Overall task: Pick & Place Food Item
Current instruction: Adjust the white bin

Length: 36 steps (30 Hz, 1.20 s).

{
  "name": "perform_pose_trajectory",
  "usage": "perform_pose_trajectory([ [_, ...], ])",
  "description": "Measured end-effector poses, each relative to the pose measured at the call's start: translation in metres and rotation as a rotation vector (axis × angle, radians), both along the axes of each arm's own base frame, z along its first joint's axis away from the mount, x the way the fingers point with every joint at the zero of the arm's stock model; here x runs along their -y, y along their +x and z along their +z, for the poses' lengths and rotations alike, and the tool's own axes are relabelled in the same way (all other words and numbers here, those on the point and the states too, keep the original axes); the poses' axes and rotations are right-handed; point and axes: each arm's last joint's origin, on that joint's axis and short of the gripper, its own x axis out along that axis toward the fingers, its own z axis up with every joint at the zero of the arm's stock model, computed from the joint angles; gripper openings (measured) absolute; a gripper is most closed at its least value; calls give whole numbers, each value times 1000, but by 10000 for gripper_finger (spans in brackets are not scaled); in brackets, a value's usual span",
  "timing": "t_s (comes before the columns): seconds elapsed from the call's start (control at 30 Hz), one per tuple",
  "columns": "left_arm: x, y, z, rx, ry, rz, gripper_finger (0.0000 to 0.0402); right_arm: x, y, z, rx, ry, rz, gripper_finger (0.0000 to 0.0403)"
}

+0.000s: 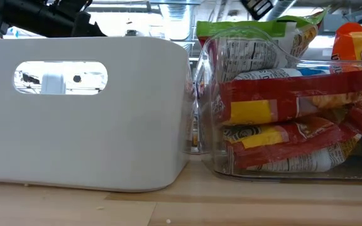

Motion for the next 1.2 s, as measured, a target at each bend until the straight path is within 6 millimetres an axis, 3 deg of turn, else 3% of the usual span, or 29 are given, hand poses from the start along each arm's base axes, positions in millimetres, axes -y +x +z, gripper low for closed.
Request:
perform_pose_trajectory([
  [0.13,0,0,0,0,0,0,53,-6,-25,21,42,-176,-214,111],
  [0.23,0,0,0,0,0,-3,53,-8,-47,43,152,-276,-405,111],
  [0.33,2,1,0,-2,-9,-68,53,-8,-74,52,288,-335,-549,111],
  [0.47,5,2,0,8,-46,-181,52,3,-111,36,414,-327,-733,111],
  [0.67,6,2,-5,-7,-147,-225,25,24,-151,-15,539,-164,-949,111],
  [0.83,12,-7,-33,-229,-456,-308,2,32,-173,-39,591,36,-1016,111],
  [1.07,63,-18,-52,-356,-825,-572,0,32,-185,-39,629,110,-988,111],
  [1.2,95,-21,-56,-342,-917,-624,0,32,-185,-38,654,102,-981,111],
])
